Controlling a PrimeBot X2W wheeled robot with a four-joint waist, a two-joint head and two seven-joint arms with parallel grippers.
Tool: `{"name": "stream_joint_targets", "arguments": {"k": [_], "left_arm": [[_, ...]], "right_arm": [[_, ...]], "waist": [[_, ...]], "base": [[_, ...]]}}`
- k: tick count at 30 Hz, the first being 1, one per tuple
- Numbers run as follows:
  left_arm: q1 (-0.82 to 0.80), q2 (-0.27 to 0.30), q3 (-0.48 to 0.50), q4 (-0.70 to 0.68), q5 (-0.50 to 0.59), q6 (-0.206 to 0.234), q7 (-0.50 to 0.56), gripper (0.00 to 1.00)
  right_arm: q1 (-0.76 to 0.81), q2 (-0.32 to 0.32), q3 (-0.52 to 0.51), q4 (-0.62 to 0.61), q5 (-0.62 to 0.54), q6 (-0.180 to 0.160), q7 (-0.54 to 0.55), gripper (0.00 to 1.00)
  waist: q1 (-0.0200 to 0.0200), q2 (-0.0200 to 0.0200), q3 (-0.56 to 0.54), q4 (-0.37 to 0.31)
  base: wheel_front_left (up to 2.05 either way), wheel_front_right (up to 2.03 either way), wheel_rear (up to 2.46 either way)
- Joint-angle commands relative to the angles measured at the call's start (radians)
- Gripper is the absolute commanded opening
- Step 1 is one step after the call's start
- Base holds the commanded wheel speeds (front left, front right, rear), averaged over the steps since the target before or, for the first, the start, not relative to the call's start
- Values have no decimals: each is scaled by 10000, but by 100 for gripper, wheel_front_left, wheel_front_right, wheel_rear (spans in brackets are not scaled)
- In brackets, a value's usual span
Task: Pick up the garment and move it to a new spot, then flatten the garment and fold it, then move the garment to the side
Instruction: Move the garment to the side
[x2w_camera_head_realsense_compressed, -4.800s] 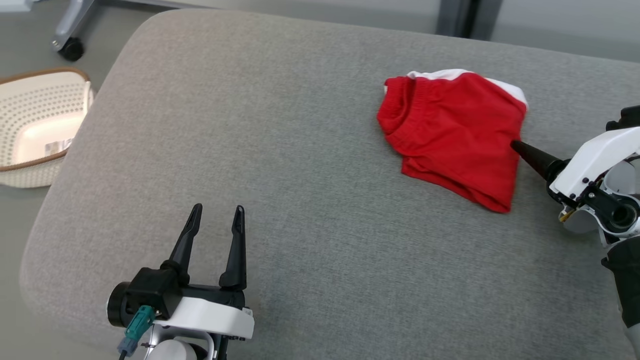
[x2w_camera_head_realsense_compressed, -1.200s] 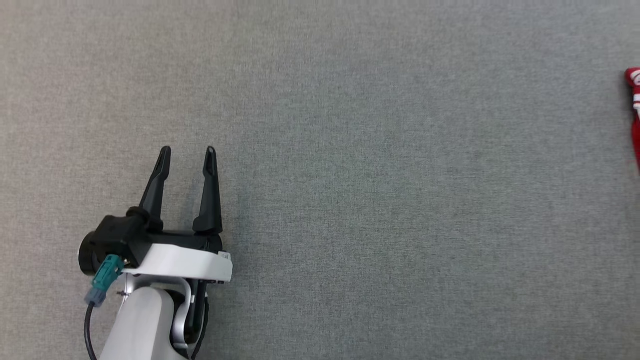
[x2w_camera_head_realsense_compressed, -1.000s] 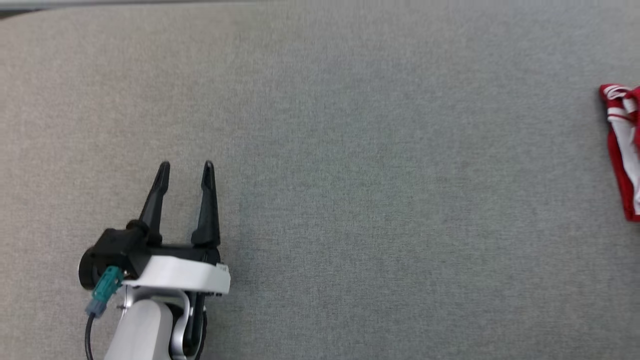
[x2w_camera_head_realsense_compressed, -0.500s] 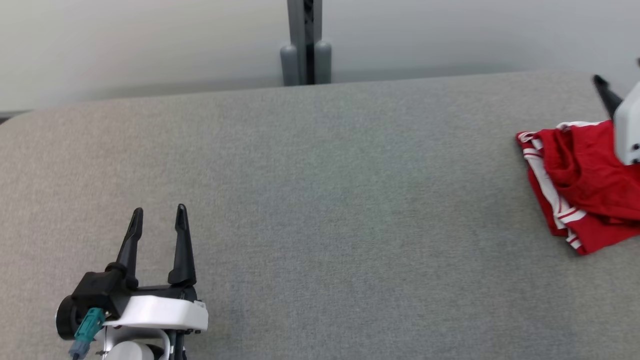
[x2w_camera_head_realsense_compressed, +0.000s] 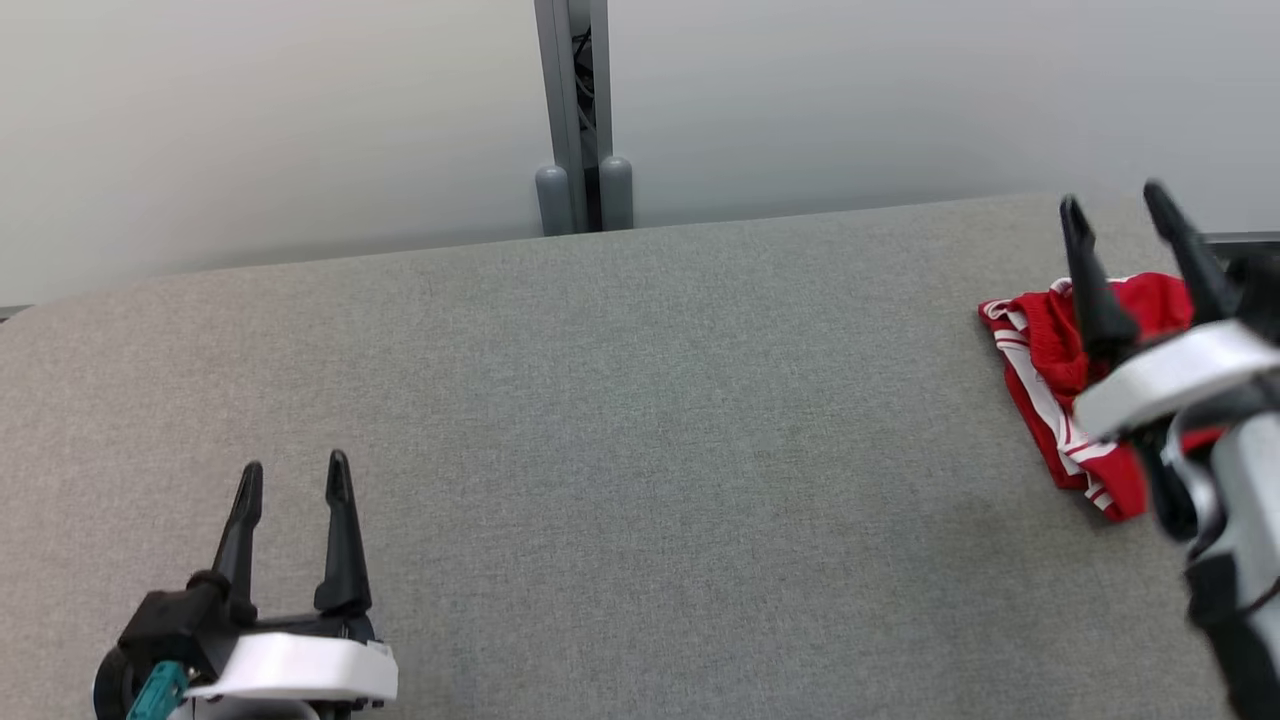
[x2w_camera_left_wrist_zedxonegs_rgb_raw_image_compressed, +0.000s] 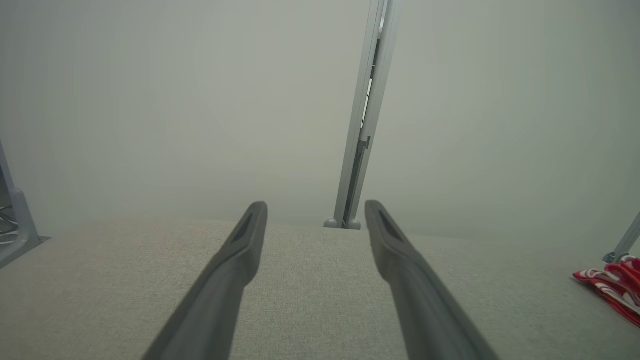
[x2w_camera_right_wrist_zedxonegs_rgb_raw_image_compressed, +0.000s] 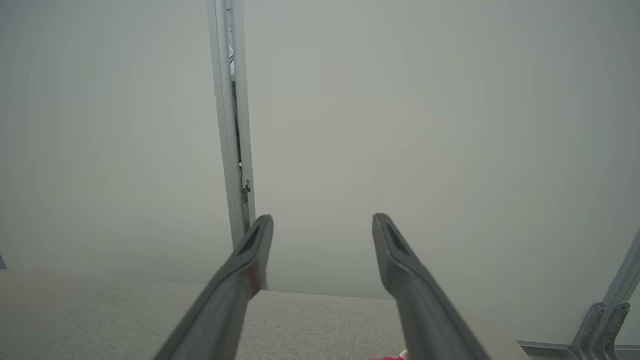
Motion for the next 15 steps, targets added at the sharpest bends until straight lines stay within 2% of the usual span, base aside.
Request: {"name": "stream_joint_targets", "arguments": {"k": [1, 4, 8, 11, 15], "left_arm": [[121, 34, 50, -13, -67, 64, -24, 100], [256, 35, 65, -73, -140, 69, -24, 100], [457, 38, 35, -99, -238, 104, -24, 100], [460, 31, -65, -61, -312, 157, -24, 100], [504, 37, -189, -4, -390, 220, -24, 100]], "right_arm": [[300, 185, -129, -148, -140, -2, -128, 100], [1469, 1013, -790, -886, -838, 1, -371, 100], [2977, 2009, -1074, -1964, -1875, 0, -438, 100], [3860, 2421, -1248, -2562, -2201, 0, -442, 100], [4625, 2598, -1316, -2876, -2739, 0, -447, 100]], "waist": [[0, -1, -36, 8], [0, -1, -146, 9], [0, -1, -193, 37], [0, -1, -183, 63], [0, -1, -207, 139]], "base": [[0, 0, 0], [0, 0, 0], [0, 0, 0], [0, 0, 0], [0, 0, 0]]}}
